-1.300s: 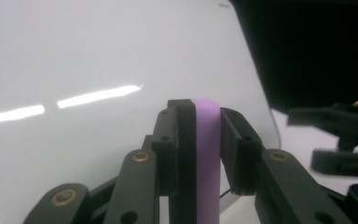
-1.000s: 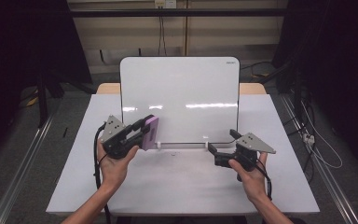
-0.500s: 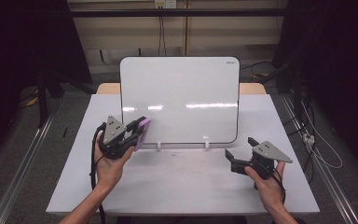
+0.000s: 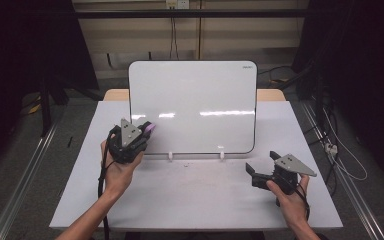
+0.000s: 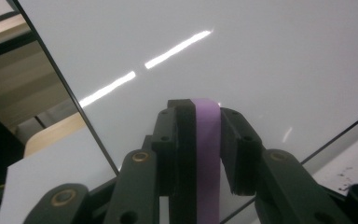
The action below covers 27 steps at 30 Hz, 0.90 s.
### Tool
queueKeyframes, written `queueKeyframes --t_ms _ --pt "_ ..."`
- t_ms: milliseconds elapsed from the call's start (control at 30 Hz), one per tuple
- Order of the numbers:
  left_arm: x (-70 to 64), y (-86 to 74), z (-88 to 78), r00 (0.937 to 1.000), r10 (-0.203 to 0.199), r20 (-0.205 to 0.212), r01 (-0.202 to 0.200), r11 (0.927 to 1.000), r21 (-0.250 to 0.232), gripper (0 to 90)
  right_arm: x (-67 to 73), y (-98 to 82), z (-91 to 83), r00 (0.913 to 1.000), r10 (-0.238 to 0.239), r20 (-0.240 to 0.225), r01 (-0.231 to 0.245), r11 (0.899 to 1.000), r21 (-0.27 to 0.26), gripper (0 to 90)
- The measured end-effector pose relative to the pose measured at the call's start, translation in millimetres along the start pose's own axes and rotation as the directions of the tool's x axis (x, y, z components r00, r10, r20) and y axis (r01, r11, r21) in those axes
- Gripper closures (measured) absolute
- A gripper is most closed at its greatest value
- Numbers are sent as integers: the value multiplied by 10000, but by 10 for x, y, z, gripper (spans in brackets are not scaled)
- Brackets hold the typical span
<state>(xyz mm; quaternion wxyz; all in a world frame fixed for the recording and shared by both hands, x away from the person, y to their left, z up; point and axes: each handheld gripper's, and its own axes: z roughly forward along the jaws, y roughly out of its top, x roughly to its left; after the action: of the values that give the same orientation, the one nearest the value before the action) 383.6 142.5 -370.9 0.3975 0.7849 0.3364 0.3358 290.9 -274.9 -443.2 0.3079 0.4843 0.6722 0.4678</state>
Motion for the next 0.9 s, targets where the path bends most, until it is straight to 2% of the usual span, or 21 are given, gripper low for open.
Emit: queueKeyframes --t_ms 167,300,500,633,733,767,833,900 --pt "-33 -5 113 9997 151 -190 -143 9991 400 689 12 -2 7 10000 -57 -48 57 10000 14 46" --pt "-78 1 168 9989 322 -342 -309 9988 383 687 17 -4 2 9999 -78 -90 77 10000 -17 45" --pt "-111 1 211 9985 316 -443 -300 9989 355 679 6 -4 0 10000 -3 -95 3 10000 -32 45" --pt "-87 -11 209 9994 114 -318 -105 9995 283 669 8 -5 2 9999 -17 -101 17 10000 -39 45" --pt "-42 -20 205 9995 -316 -2 316 9994 149 640 8 -4 4 9999 2 -104 -2 10000 -42 45" --pt "-30 -28 205 9988 -495 26 495 9987 88 615 4 -4 4 9999 0 -112 0 10000 -56 46" --pt "-10 -52 194 9973 -721 108 721 9974 -14 493 -2 -5 1 9999 16 -122 -16 10000 -73 46" --pt "-8 -76 169 9965 -760 347 767 9969 -192 493 -9 -6 -2 10000 36 -69 -36 10000 -66 46"
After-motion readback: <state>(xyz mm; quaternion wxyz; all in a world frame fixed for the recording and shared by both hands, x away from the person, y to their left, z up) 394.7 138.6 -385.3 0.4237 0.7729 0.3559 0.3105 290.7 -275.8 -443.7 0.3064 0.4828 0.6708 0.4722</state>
